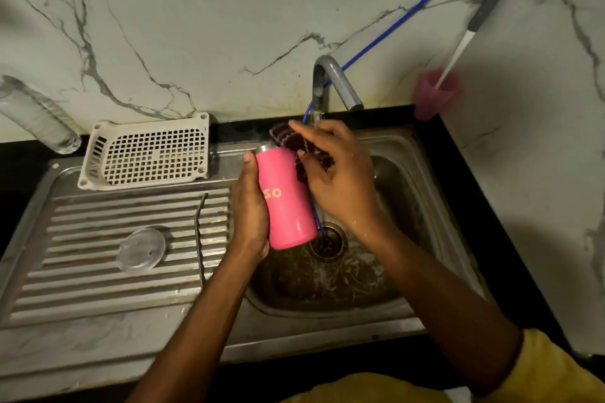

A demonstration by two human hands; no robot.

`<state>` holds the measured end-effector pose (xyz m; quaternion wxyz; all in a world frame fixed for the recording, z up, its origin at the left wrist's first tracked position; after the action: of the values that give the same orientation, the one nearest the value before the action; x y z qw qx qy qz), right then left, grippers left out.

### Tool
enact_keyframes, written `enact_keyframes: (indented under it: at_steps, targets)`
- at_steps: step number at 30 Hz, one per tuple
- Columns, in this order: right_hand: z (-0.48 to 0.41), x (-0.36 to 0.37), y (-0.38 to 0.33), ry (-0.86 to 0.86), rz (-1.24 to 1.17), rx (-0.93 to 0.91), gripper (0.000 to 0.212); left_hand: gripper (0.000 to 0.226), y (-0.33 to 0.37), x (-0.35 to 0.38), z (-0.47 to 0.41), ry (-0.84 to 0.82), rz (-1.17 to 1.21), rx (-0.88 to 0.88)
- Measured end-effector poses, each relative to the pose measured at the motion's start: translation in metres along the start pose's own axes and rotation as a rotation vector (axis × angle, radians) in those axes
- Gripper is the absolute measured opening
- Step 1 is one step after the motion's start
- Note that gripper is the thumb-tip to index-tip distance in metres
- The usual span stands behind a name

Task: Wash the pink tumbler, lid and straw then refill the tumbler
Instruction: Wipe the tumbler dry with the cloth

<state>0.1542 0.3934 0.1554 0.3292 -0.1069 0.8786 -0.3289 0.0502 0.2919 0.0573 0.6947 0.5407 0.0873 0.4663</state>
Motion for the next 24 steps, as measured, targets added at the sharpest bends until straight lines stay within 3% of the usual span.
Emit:
enact_keyframes:
  at_steps: [4, 8, 13, 18, 24]
  targets:
    - [-0.011, 0.013, 0.001, -0.094, -0.146, 0.073, 0.046, 0.068, 0.0, 0.002, -0.001, -0.121, 0.174, -0.07]
    - [0.033, 0.021, -0.004, -0.12, -0.118, 0.085, 0.049, 0.066, 0.001, -0.001, -0.003, -0.144, 0.243, -0.109]
    - [0.095, 0.014, -0.007, -0.11, -0.115, 0.037, 0.05, 0.112, -0.009, -0.014, -0.012, -0.06, 0.193, -0.184]
    - [0.091, 0.004, -0.009, 0.041, -0.178, 0.023, 0.045, 0.085, -0.01, 0.003, -0.007, -0.155, 0.226, -0.222]
    - [0.066, 0.002, -0.016, 0.082, -0.136, -0.039, 0.046, 0.08, -0.004, 0.001, -0.005, -0.118, 0.087, -0.189]
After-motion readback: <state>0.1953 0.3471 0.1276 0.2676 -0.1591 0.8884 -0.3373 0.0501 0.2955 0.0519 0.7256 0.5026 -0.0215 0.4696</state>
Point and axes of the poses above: each hand's wrist, its own z-axis away from the middle knuckle, its own x-axis out of the palm, y = z × x, the point moved 7 cm from there along -z, towards the middle knuckle, and after that the axes turned 10 degrees about -x, right-handed, at the moved point
